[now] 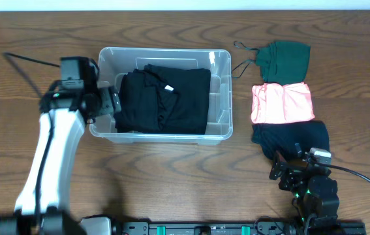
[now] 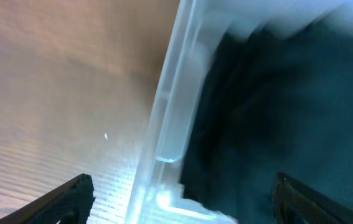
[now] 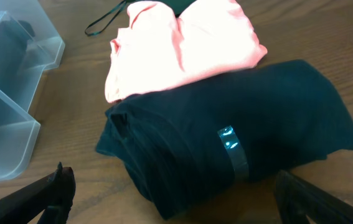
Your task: Pack container
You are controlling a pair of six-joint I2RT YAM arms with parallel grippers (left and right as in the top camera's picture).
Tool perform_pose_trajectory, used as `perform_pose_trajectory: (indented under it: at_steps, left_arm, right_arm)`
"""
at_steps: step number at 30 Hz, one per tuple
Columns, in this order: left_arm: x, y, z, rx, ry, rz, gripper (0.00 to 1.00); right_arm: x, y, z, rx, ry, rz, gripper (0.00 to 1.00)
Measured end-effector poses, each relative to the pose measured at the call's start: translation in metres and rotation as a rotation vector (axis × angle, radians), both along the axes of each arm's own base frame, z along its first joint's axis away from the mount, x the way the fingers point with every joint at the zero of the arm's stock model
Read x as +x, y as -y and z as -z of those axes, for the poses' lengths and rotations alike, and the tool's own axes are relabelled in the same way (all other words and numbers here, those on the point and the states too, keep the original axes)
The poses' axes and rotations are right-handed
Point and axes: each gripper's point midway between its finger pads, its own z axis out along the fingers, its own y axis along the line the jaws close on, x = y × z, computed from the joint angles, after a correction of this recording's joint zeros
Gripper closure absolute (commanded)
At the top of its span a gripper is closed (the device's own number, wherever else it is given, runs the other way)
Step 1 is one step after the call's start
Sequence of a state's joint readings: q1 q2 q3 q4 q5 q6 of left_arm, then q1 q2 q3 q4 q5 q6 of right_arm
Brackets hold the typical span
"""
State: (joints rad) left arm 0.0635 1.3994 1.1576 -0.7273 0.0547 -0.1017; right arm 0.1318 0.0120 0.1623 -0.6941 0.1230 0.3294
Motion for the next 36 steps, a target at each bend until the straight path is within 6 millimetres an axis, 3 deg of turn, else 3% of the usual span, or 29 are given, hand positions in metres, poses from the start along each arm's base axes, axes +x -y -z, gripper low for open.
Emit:
perform_pose_trajectory:
  at_steps: [3,6,9,15,20,25,31,36]
  left_arm:
    - [-0.004,-0.001,-0.063,0.005,0.166,-0.005,0.04]
    - [-0.026,-0.019,-0.112,0.036,0.295,-0.084,0.02]
    - [-0.056,-0.048,-0.130,0.068,0.333,-0.212,0.02]
    - [-0.089,-0.082,-0.132,0.100,0.314,-0.382,0.02]
    - [-0.093,-0.087,-0.123,0.097,0.271,-0.402,0.02]
    - [-0.090,-0.088,-0.118,0.094,0.251,-0.403,0.02]
    - [-0.087,-0.089,-0.113,0.091,0.232,-0.403,0.02]
    - [-0.086,-0.089,-0.111,0.090,0.223,-0.403,0.02]
  right_arm:
    - [0.000,0.000,0.000,0.000,0.000,0.000,0.01]
    - [0.000,0.000,0.000,0.000,0.000,0.000,0.01]
    - [0.000,0.000,0.000,0.000,0.000,0.000,0.01]
    - [0.000,0.000,0.000,0.000,0.000,0.000,0.01]
    - [0.003,-0.001,-0.006,0.006,0.026,-0.002,0.01]
    - [0.008,-0.019,-0.016,0.103,0.069,-0.070,0.01]
    - [0.017,-0.043,-0.050,0.197,0.186,-0.182,0.01]
    - [0.021,-0.049,-0.077,0.190,0.154,-0.218,0.01]
